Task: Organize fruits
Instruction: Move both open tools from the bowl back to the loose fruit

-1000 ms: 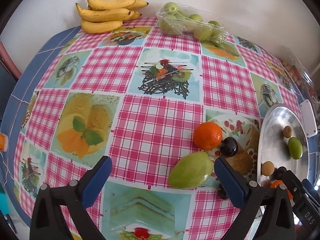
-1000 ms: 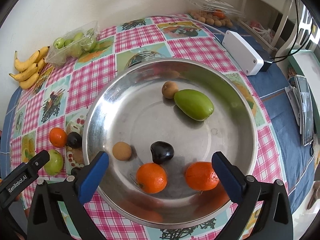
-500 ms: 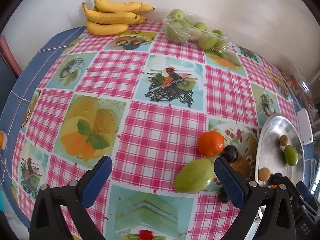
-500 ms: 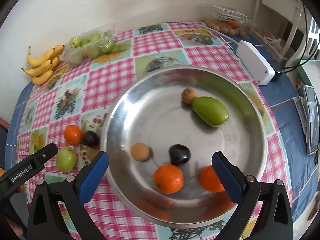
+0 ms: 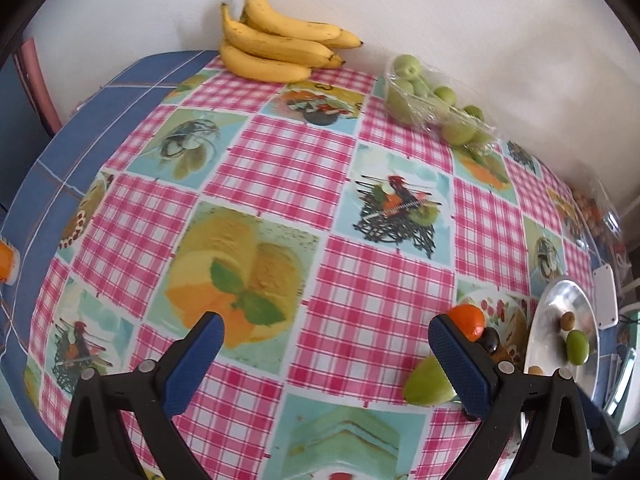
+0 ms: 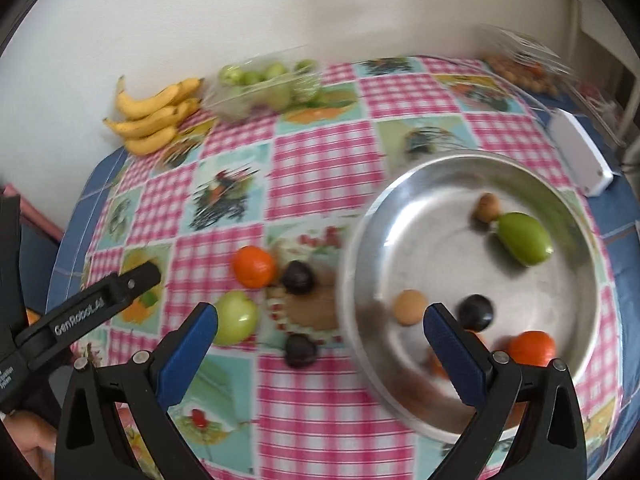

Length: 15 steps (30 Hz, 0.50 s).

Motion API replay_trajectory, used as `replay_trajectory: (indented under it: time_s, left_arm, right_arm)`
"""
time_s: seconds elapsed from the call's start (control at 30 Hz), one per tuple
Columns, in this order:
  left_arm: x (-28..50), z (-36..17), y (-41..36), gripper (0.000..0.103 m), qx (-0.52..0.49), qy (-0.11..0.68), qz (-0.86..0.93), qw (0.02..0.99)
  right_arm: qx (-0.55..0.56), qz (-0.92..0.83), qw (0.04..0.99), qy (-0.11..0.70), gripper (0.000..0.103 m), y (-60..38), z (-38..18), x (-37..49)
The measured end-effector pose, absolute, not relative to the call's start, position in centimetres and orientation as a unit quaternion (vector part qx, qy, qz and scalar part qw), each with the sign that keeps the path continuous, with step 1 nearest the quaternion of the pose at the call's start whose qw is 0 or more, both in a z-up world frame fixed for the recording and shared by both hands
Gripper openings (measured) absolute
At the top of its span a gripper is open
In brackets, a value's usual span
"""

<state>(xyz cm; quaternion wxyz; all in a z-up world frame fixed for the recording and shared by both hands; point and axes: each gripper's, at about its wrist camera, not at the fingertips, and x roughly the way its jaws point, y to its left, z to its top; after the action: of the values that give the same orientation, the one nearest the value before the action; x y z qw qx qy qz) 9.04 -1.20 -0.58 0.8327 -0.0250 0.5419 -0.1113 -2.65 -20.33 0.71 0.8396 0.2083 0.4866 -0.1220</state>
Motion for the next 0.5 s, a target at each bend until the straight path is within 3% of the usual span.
replay_trajectory:
  time_s: [0.5]
  left_arm:
    - [9.0, -0.6, -0.8, 0.103, -0.041, 0.555, -0.141, 0.819]
  right_arm:
    - [0.224, -0.074, 0.826, 0.511, 0.102, -17.3, -0.3, -1.7]
